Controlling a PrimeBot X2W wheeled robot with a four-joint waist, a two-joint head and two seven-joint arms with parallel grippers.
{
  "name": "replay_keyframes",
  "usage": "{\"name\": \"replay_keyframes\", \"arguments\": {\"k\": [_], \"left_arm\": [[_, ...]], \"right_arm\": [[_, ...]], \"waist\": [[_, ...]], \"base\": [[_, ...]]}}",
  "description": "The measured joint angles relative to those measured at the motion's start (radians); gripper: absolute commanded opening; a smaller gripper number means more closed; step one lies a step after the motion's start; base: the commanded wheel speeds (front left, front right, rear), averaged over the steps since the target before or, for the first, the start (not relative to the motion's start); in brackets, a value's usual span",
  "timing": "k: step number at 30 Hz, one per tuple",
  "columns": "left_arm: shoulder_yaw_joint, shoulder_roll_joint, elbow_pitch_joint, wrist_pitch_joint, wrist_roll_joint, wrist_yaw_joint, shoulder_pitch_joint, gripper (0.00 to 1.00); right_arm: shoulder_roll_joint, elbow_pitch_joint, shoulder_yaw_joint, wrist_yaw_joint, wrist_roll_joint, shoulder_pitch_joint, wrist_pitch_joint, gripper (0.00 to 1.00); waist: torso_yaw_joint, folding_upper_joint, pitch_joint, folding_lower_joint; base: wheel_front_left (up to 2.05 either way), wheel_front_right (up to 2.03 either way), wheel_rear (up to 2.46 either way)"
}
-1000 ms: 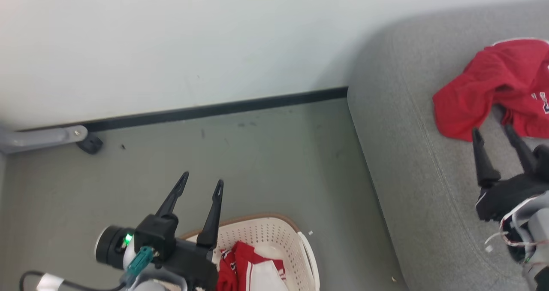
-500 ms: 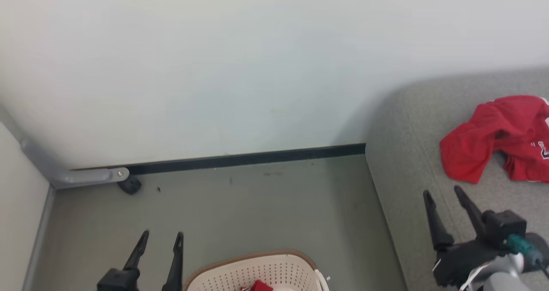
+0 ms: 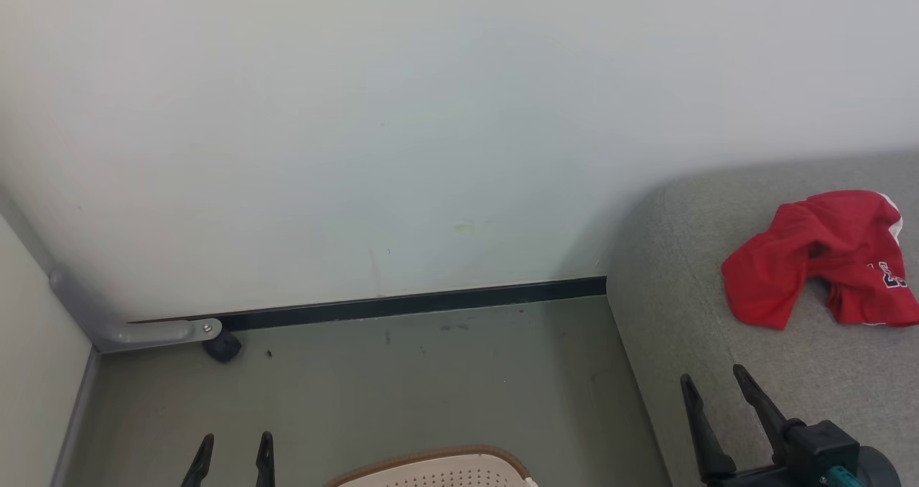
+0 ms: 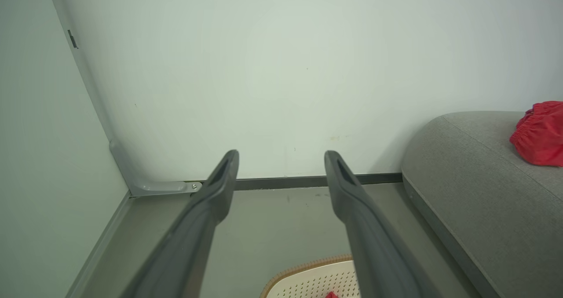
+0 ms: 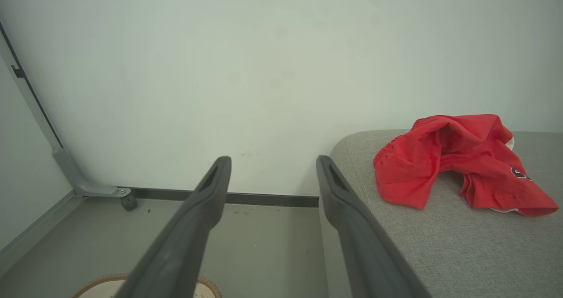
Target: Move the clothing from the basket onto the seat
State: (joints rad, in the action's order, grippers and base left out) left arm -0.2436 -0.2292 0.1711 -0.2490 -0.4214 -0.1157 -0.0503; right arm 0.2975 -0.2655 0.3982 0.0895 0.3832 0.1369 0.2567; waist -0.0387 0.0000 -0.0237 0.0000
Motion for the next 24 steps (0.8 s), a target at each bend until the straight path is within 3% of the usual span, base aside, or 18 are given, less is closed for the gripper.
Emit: {"name": "replay_keyframes", "arguments": {"k": [24], "left_arm": [[0.035,0.02,-0.081,-0.001,0.048,-0.008,-0.021,1.0]], "right_arm": [[-0.027,0.113,-0.043,0.026,-0.033,-0.056,0.0,1.0]], "waist": [[-0.004,0.0001,0.016,0.0]], "base": [[0.0,0.0,0.0]]}}
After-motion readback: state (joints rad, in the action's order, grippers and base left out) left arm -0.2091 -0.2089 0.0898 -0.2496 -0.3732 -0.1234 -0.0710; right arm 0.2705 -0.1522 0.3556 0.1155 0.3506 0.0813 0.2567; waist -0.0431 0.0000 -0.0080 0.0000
